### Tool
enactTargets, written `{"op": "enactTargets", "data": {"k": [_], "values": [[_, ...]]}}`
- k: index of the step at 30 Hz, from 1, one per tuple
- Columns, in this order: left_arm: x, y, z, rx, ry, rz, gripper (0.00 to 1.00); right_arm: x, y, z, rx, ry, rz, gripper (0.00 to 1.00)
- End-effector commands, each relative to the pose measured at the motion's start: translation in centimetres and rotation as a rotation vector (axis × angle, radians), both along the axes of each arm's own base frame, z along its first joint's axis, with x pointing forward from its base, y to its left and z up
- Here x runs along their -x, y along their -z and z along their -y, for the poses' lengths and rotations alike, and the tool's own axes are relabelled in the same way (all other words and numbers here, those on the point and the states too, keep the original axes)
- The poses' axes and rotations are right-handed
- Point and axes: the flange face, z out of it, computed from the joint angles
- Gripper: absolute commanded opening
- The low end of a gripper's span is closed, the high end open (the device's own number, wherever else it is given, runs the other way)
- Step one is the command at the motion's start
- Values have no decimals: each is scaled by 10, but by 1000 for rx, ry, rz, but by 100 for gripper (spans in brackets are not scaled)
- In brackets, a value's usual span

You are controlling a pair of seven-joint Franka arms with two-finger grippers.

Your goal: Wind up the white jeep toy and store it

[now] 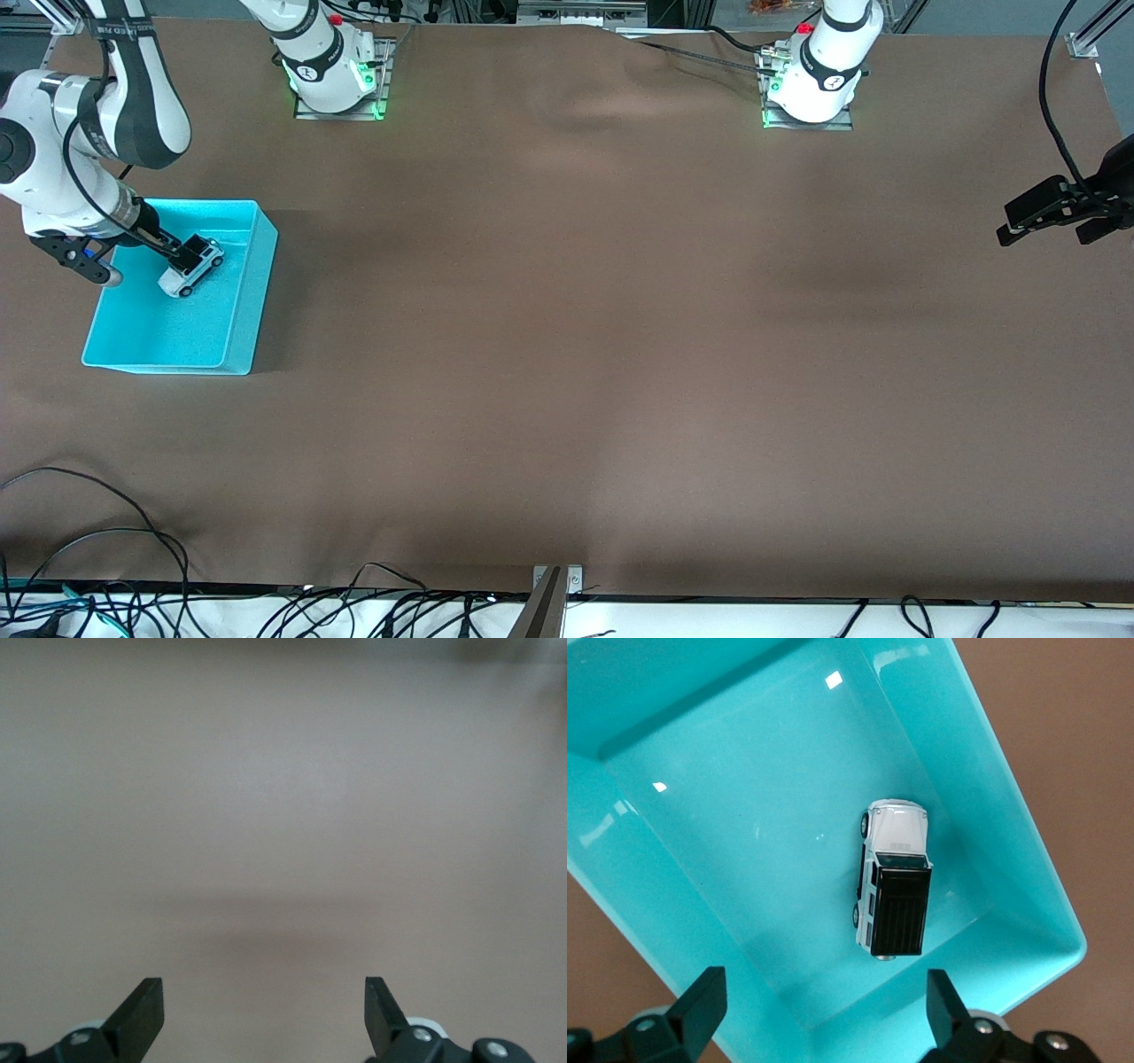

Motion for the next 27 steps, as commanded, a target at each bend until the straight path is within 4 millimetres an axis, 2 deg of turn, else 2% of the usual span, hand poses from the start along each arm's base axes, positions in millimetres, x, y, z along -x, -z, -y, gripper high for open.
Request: {"op": "enactTargets", "data": {"k": [1,4,9,13,19,27], "values": [[1,-8,1,29,16,16,100,7,-29,-10,10,-8,26,100],[1,-8,1,29,16,16,100,11,-39,-12,3,-21,17,100],[1,-8,1,29,16,16,100,11,-55,-28,-58,-123,5,100],[1,-9,1,29,16,18,100,2,-85,-32,-120,-190,-1,100],[1,-8,1,29,16,16,100,-11,-134,-50,-189,-238,-54,100],[1,-8,2,38,16,17,100,-23,-182,-89,-238,-286,-102,100]]}}
